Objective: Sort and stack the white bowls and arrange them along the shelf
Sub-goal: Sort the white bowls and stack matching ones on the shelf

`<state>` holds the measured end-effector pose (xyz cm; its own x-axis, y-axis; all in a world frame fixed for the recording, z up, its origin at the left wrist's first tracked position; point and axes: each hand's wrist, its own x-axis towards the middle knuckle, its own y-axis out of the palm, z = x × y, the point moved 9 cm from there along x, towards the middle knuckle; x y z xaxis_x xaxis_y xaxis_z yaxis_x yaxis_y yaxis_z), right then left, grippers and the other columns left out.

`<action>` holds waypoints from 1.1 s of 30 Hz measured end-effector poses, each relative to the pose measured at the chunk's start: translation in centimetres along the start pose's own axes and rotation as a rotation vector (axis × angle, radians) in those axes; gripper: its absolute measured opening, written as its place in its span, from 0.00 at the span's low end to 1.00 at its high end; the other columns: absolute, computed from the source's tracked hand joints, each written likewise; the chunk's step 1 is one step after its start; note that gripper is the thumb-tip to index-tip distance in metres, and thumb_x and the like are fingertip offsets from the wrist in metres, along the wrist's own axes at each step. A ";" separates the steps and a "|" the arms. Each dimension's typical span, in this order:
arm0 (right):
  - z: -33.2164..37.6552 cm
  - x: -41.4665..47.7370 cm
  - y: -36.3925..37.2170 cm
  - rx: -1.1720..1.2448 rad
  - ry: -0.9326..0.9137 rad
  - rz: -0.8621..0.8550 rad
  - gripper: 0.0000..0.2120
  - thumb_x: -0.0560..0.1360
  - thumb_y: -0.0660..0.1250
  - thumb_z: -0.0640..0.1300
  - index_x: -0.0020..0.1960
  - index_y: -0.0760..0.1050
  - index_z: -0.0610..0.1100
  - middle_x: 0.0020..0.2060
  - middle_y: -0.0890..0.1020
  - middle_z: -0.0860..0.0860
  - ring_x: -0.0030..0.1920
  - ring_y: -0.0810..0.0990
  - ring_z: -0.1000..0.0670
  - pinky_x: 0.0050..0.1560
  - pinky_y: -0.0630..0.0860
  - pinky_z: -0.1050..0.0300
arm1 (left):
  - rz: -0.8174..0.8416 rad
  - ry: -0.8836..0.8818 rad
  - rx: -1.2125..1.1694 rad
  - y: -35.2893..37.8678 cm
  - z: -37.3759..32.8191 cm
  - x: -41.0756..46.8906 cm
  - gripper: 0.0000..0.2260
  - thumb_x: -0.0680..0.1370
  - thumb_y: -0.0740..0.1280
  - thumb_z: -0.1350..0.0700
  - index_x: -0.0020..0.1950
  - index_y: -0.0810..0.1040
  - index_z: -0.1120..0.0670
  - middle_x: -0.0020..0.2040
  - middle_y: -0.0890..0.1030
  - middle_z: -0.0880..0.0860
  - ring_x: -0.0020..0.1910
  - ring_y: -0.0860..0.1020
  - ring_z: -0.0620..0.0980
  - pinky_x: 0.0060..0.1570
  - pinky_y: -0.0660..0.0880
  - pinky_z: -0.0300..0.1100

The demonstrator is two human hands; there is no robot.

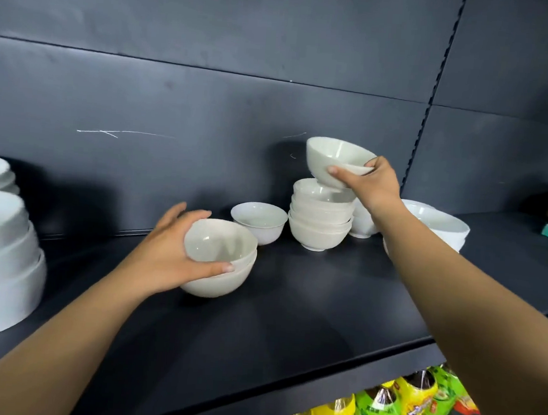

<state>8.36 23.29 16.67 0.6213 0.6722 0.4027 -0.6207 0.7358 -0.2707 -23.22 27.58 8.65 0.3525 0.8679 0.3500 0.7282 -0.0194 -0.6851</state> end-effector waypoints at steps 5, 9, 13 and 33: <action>-2.4 0.9 1.2 -0.010 0.056 0.007 0.23 0.61 0.78 0.54 0.37 0.62 0.51 0.41 0.75 0.55 0.49 0.75 0.50 0.48 0.71 0.57 | 0.020 0.020 0.018 0.3 0.4 0.2 0.41 0.59 0.77 0.42 0.69 0.65 0.41 0.77 0.52 0.45 0.75 0.51 0.44 0.70 0.56 0.44; -3.2 1.3 2.1 -0.068 0.066 0.015 0.24 0.60 0.78 0.55 0.38 0.62 0.51 0.42 0.75 0.53 0.49 0.75 0.49 0.48 0.72 0.56 | 0.077 0.013 -0.003 0.6 0.7 0.2 0.40 0.60 0.78 0.45 0.70 0.64 0.41 0.77 0.50 0.46 0.76 0.47 0.44 0.70 0.53 0.43; -3.8 1.8 2.9 -0.148 0.077 0.011 0.26 0.58 0.78 0.59 0.39 0.62 0.51 0.47 0.76 0.51 0.55 0.76 0.46 0.52 0.73 0.53 | 0.110 0.005 -0.026 0.8 1.4 0.1 0.42 0.59 0.79 0.45 0.69 0.63 0.40 0.77 0.48 0.45 0.75 0.50 0.41 0.64 0.56 0.38; 2.2 -9.5 8.4 -0.027 -0.358 0.282 0.22 0.69 0.71 0.52 0.60 0.66 0.58 0.71 0.61 0.52 0.70 0.57 0.59 0.69 0.54 0.68 | 0.069 -0.067 -0.445 1.8 3.8 -0.9 0.57 0.50 0.77 0.39 0.73 0.49 0.38 0.68 0.59 0.39 0.69 0.62 0.41 0.63 0.61 0.37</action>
<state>-3.81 22.88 12.48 0.2220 0.7797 0.5855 -0.7263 0.5328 -0.4342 -24.41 28.65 4.69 0.3807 0.8870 0.2612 0.8912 -0.2767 -0.3594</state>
